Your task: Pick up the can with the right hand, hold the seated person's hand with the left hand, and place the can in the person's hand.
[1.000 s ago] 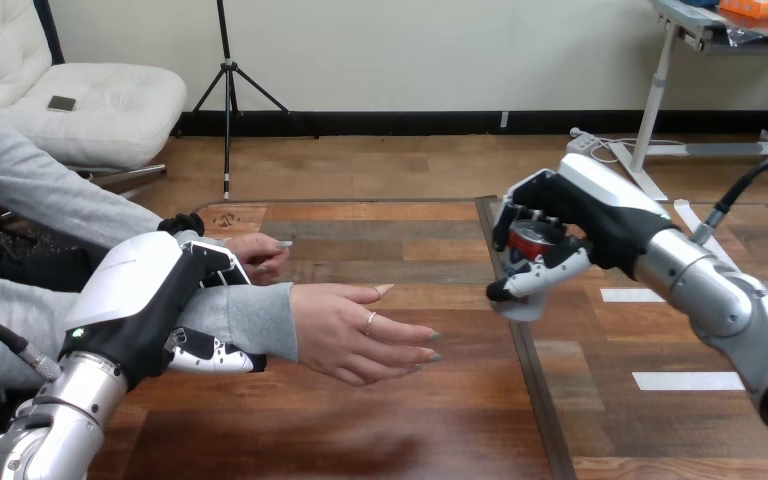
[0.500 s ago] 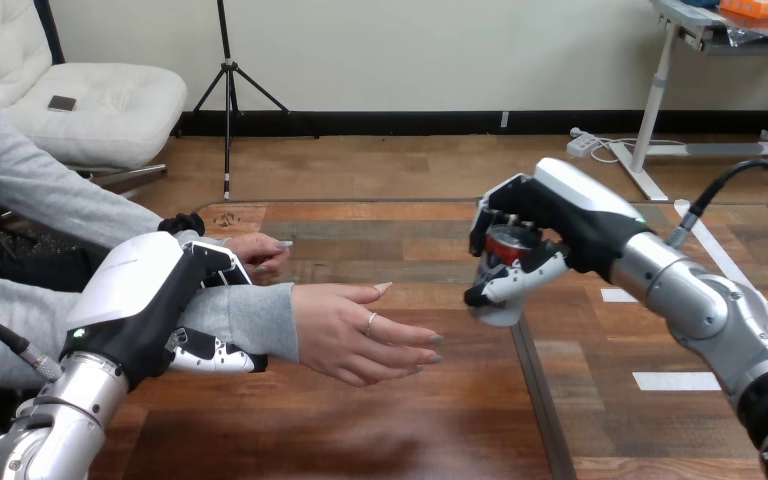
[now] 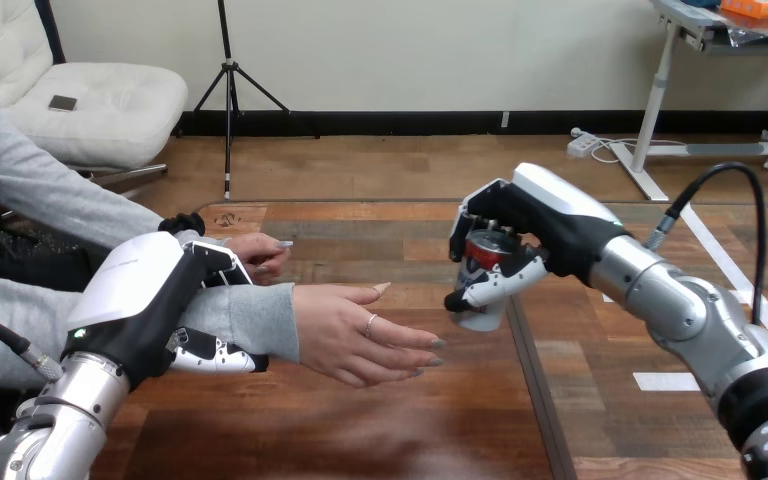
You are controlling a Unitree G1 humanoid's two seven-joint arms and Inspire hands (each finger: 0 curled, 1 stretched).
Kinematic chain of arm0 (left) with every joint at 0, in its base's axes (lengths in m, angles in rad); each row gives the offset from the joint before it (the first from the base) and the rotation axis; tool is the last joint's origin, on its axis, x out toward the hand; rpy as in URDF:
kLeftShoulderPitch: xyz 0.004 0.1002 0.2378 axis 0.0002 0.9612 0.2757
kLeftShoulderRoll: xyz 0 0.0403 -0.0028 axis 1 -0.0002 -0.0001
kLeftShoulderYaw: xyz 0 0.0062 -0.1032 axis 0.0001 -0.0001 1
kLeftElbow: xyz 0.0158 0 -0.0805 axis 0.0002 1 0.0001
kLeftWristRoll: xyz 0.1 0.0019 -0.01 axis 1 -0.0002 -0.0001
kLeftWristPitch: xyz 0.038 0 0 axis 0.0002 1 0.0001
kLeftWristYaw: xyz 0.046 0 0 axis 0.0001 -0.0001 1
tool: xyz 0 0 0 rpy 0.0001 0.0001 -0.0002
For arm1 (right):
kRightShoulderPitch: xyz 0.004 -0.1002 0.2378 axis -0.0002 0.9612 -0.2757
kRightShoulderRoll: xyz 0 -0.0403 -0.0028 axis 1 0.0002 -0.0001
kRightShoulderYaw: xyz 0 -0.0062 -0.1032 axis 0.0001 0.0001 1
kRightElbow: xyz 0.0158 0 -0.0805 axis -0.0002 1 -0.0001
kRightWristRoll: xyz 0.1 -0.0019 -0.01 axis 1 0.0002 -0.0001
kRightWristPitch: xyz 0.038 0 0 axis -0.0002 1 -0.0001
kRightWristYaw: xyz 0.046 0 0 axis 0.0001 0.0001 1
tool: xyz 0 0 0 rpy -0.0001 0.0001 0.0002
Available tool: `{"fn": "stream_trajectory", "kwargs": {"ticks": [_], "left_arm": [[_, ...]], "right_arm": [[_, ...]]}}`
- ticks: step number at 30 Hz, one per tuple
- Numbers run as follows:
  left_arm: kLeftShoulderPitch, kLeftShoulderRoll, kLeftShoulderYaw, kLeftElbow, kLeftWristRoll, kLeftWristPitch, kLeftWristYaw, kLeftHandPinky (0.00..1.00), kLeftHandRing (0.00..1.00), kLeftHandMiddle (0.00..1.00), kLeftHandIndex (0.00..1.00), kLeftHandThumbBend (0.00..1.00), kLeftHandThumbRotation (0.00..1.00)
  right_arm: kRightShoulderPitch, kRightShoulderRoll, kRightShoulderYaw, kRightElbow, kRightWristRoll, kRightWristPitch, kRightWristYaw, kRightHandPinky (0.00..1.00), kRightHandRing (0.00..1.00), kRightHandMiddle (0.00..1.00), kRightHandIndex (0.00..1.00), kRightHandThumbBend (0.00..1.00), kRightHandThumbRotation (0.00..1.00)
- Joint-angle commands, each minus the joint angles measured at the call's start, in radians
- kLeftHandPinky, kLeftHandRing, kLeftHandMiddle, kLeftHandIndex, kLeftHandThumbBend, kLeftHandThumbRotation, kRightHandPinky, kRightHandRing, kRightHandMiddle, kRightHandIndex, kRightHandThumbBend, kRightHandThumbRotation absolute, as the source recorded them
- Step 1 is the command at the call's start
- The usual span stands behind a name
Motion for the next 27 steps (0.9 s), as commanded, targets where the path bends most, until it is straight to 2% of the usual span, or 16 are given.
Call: {"fn": "stream_trajectory", "kwargs": {"ticks": [1,11,27], "left_arm": [[-0.113,-0.01,0.022,-0.044,-0.031,-0.019,0.025,0.3,0.35,0.41,0.43,0.73,0.0],[-0.117,-0.012,0.02,-0.037,-0.031,-0.023,0.026,0.3,0.35,0.4,0.43,0.72,0.0],[-0.12,-0.009,0.018,-0.035,-0.027,-0.021,0.022,0.3,0.35,0.41,0.43,0.73,0.0]], "right_arm": [[-0.095,0.024,-0.008,-0.062,0.016,0.0,0.006,0.25,0.3,0.36,0.43,0.7,0.0],[-0.1,0.046,-0.001,-0.074,0.01,-0.006,0.024,0.25,0.29,0.35,0.43,0.69,0.0],[-0.111,0.082,0.017,-0.076,0.0,-0.03,0.021,0.23,0.27,0.33,0.42,0.7,0.0]]}}
